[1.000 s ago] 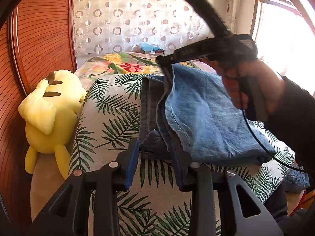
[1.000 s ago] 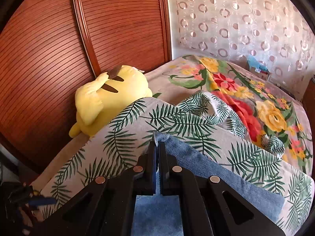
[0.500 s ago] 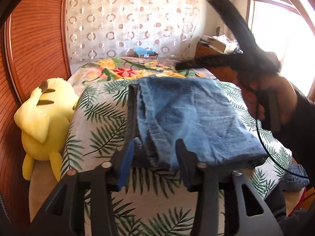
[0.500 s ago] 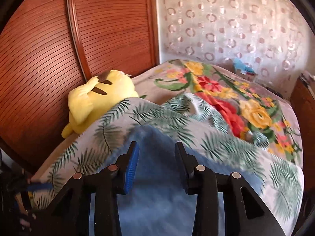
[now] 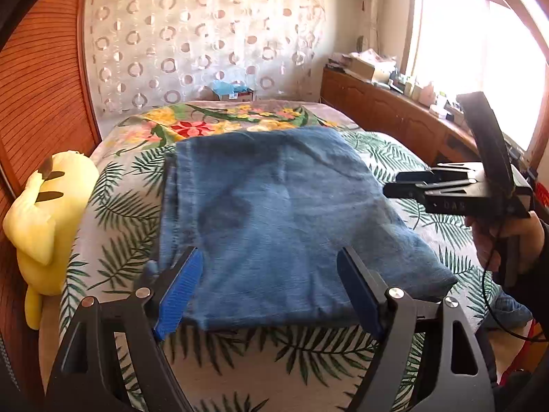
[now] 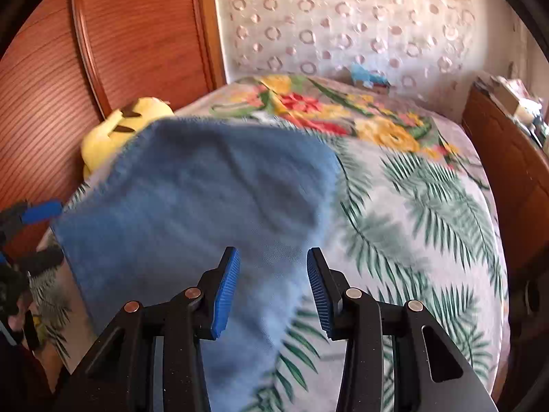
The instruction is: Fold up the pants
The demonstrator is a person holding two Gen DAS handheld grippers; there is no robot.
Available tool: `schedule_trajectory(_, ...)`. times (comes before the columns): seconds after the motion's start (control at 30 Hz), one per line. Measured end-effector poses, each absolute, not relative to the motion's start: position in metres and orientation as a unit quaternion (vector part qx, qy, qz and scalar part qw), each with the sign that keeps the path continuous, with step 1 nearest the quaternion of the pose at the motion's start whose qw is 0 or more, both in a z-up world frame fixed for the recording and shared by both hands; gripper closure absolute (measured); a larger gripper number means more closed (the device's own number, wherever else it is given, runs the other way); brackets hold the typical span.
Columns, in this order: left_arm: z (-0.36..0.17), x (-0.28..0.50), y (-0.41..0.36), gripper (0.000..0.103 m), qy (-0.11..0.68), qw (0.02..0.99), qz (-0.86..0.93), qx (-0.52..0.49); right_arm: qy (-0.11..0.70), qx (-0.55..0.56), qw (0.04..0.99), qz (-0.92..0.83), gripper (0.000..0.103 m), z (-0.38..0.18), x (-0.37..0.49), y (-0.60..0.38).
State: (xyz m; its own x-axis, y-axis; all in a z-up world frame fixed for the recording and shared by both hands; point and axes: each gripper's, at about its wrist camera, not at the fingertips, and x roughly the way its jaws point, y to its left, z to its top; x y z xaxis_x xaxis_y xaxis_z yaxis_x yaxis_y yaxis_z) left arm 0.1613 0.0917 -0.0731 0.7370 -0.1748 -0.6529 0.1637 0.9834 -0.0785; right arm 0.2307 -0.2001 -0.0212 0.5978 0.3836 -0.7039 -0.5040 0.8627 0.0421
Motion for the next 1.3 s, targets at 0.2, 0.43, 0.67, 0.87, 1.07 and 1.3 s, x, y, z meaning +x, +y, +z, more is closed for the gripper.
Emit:
schedule_trajectory(0.2,-0.087,0.169,0.088,0.022,0.368,0.927,-0.077,0.002,0.388,-0.064,0.884,0.252,0.058,-0.030,0.233,-0.206)
schedule_trajectory(0.43,-0.111,0.175,0.100,0.022,0.390,0.919,-0.054,0.001,0.403,-0.048,0.877,0.258,0.056,-0.048,0.240,-0.205)
schedule_trajectory(0.67,-0.114,0.172,0.101,0.022,0.386,0.921,-0.058,0.003,0.404,-0.046,0.875,0.262,0.056,-0.056,0.238,-0.197)
schedule_trajectory(0.87,-0.108,0.170,0.113,0.022,0.380,0.924,-0.048,-0.008,0.404,-0.026,0.872,0.276,0.097,-0.045,0.234,-0.192)
schedule_trajectory(1.07,-0.091,0.156,0.134,0.022,0.360,0.932,-0.036,-0.024,0.369,-0.036,0.883,0.287,0.098,-0.002,0.233,-0.187)
schedule_trajectory(1.3,-0.071,0.135,0.164,0.022,0.338,0.941,-0.011,-0.034,0.323,-0.059,0.885,0.329,0.098,0.043,0.229,-0.144)
